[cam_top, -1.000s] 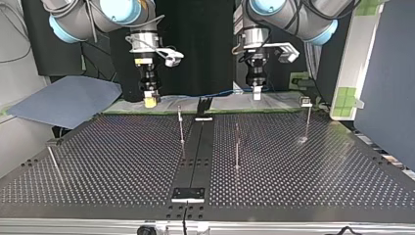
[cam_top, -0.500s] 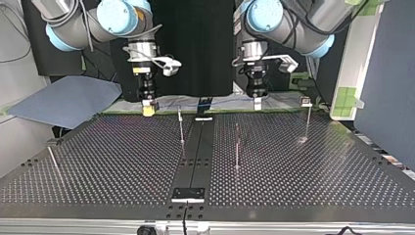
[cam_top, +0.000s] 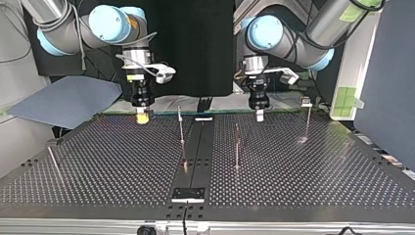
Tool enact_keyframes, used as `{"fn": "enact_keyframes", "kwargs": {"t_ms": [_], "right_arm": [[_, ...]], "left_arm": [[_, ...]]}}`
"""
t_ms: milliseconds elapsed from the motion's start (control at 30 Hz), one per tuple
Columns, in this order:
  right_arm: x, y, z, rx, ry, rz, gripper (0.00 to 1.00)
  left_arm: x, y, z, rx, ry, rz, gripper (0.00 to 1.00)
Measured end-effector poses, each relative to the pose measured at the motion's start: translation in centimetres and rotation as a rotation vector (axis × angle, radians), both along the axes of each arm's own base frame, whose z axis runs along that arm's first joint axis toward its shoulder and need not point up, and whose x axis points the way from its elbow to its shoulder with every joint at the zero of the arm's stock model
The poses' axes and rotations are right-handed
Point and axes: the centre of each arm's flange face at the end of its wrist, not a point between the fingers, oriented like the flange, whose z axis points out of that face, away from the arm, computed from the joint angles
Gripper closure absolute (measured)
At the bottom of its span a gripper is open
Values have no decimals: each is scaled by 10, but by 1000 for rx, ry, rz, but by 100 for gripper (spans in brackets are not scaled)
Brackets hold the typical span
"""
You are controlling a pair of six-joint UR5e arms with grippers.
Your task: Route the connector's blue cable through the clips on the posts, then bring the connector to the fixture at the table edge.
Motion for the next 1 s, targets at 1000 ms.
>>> {"fn": "enact_keyframes", "kwargs": {"t_ms": [1000], "right_arm": [[-2, -24, -29, 35, 14, 34, 84]], "left_arm": [[59, 13, -6, 14, 24, 11, 100]]}}
